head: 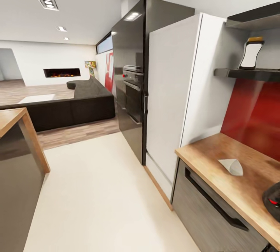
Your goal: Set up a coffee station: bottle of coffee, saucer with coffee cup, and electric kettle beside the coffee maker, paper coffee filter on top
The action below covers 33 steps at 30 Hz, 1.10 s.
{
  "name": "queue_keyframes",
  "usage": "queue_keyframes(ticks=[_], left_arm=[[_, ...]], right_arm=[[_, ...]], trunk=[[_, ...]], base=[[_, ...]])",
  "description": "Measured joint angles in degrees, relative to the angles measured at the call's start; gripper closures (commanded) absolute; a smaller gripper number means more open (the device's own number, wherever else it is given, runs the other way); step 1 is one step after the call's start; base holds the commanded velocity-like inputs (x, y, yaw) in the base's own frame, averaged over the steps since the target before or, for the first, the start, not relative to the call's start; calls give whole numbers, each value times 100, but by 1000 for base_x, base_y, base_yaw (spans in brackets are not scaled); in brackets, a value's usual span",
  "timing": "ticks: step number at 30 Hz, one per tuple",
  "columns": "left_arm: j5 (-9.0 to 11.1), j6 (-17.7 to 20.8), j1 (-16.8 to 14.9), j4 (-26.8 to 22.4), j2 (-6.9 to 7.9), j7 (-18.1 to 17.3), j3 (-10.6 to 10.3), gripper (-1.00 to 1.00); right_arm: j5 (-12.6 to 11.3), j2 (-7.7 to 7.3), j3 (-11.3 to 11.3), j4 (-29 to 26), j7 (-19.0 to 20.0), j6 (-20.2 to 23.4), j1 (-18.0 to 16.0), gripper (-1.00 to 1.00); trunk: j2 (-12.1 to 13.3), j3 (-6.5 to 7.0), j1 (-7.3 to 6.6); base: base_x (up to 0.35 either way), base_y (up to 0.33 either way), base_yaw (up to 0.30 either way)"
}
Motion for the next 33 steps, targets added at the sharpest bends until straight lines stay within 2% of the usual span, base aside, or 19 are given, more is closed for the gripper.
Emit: queue_keyframes(ticks=[25,33], left_arm=[[-6,0,0,0,-2,0,-7,-100],[-6,0,0,0,1,0,-6,-100]], right_arm=[[0,8,3,-2,8,0,0,-100],[0,8,5,0,16,0,0,-100]], trunk=[[0,0,0],[0,0,3]], base=[[2,1,-261],[-209,0,-262]])
